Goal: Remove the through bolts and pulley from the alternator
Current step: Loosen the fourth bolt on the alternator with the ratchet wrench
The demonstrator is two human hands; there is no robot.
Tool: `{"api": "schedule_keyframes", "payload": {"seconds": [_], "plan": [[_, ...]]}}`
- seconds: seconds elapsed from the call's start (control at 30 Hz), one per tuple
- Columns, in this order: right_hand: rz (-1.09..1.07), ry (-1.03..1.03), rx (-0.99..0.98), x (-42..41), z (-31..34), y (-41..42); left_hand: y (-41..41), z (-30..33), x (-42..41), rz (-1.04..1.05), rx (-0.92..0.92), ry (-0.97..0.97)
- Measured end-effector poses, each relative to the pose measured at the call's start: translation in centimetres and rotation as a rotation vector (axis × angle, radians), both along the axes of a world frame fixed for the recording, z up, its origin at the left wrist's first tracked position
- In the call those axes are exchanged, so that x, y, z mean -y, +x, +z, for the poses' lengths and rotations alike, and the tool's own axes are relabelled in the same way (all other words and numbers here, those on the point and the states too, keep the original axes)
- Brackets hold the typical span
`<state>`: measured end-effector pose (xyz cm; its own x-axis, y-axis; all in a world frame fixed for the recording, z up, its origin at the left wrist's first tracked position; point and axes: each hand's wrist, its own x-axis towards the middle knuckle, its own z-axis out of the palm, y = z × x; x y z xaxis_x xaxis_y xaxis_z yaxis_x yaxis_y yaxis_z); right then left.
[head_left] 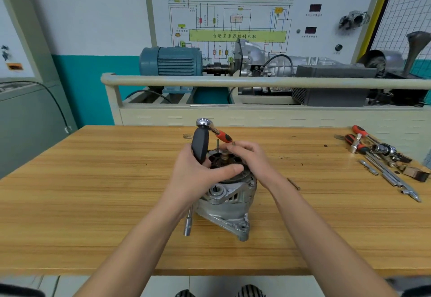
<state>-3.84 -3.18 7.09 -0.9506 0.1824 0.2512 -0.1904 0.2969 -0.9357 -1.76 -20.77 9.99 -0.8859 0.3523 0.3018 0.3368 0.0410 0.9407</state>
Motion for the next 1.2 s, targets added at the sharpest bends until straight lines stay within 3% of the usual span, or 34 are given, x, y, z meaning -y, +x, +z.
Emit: {"api": "schedule_keyframes", "payload": {"seconds": [0.13,0.27,0.33,0.4,0.5,0.6,0.7,0.8,0.93,1.07,1.2], "plan": [[-0.16,0.022,-0.028,0.5,-0.1,0.3,0.3,-0.6,-0.3,0.128,-0.102,-0.167],[-0.302,0.169,-0.081,1.5,-0.4,1.4,-0.6,-0.3,-0.7,0.209,-0.122,-0.061],[-0.224,0.223,-0.027,0.5,0.4,1.6,-1.0,-0.4,-0.7,0.25,-0.124,-0.015],[-0.012,0.188,0.077,-0.7,1.4,1.7,-0.9,-0.8,-0.7,0.296,-0.145,-0.026],[0.163,0.114,0.075,-1.0,1.5,1.7,-0.6,-1.6,-0.9,0.386,-0.229,-0.073],[0.151,0.063,0.039,-0.2,0.7,1.6,-0.7,-1.9,-1.0,0.442,-0.345,-0.058],[0.003,0.114,0.038,0.6,0.0,1.9,-1.8,-2.1,-0.4,0.486,-0.435,-0.086],[-0.132,0.227,0.047,0.7,-0.1,2.2,-3.9,-1.7,0.3,0.513,-0.362,-0.171],[-0.086,0.117,0.067,-0.1,1.5,1.8,-5.1,-1.0,0.5,0.512,-0.233,-0.225],[0.072,0.191,0.129,0.5,1.4,1.3,-4.8,-1.1,0.1,0.54,-0.276,-0.182],[-0.071,0.188,0.128,0.9,0.8,1.3,-5.9,-1.3,-0.4,0.571,-0.275,-0.225]]}}
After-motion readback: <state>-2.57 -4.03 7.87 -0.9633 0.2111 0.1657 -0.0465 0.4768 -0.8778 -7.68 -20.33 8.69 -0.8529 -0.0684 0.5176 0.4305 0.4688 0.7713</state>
